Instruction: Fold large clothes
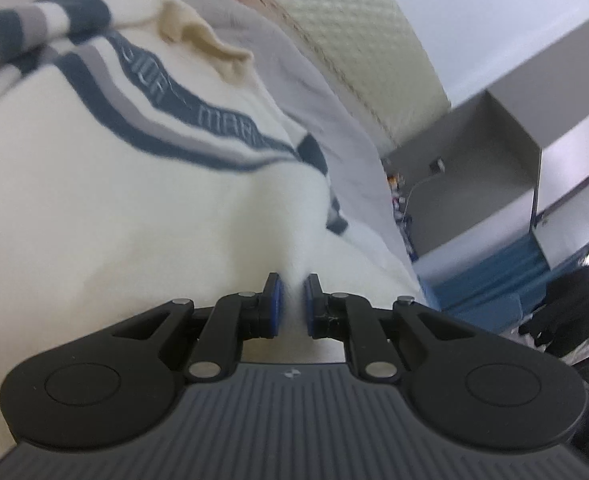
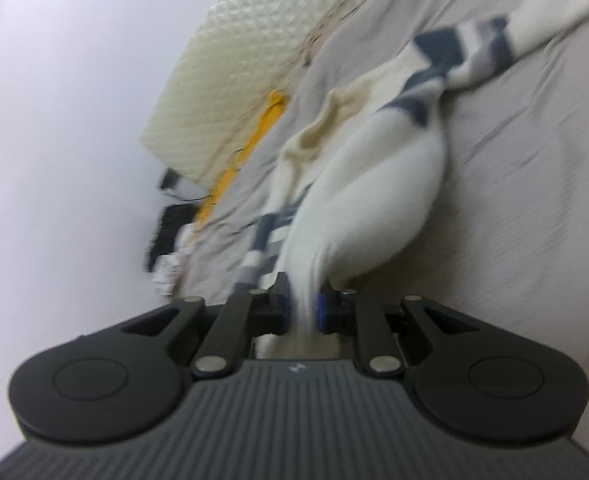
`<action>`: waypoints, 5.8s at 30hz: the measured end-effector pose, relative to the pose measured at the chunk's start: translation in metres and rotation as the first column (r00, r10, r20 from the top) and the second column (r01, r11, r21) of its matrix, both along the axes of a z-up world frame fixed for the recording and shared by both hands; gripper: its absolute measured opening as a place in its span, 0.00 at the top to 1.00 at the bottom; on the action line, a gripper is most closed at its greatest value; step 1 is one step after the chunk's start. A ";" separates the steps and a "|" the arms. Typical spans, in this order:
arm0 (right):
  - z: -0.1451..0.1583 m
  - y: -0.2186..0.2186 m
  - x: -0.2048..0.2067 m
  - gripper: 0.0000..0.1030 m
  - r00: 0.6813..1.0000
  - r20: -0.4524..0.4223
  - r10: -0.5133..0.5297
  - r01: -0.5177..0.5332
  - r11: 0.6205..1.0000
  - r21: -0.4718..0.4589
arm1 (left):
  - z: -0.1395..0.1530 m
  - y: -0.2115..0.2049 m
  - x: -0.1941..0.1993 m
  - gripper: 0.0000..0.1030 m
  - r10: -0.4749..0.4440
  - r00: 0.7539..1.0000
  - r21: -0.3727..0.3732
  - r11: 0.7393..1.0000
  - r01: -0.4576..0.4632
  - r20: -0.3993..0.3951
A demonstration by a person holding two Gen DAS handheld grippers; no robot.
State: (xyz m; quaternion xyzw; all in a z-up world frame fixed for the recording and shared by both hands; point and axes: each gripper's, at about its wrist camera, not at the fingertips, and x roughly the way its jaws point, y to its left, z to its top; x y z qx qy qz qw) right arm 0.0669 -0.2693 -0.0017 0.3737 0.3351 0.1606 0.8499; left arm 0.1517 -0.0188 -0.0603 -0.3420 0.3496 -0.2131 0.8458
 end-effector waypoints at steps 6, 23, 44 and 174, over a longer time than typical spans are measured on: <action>-0.012 0.000 -0.012 0.85 0.988 -0.120 -0.098 0.064 0.963 -0.264 | -0.018 -0.041 -0.001 0.86 -0.071 0.996 0.158 0.984 0.078 -0.050; -0.056 -0.045 -0.019 0.47 0.916 -0.317 -0.246 0.183 0.959 -0.215 | -0.041 -0.063 0.003 0.70 -0.127 0.985 0.288 0.945 0.157 -0.120; -0.040 0.041 0.066 0.46 0.991 -0.121 0.049 -0.098 0.893 -0.438 | 0.010 0.041 0.012 0.56 0.259 0.964 0.440 0.859 -0.261 0.065; -0.009 0.077 -0.005 0.19 0.965 0.124 0.232 -0.160 0.890 -0.427 | -0.002 0.092 -0.055 0.43 0.336 0.909 0.377 0.897 -0.229 -0.246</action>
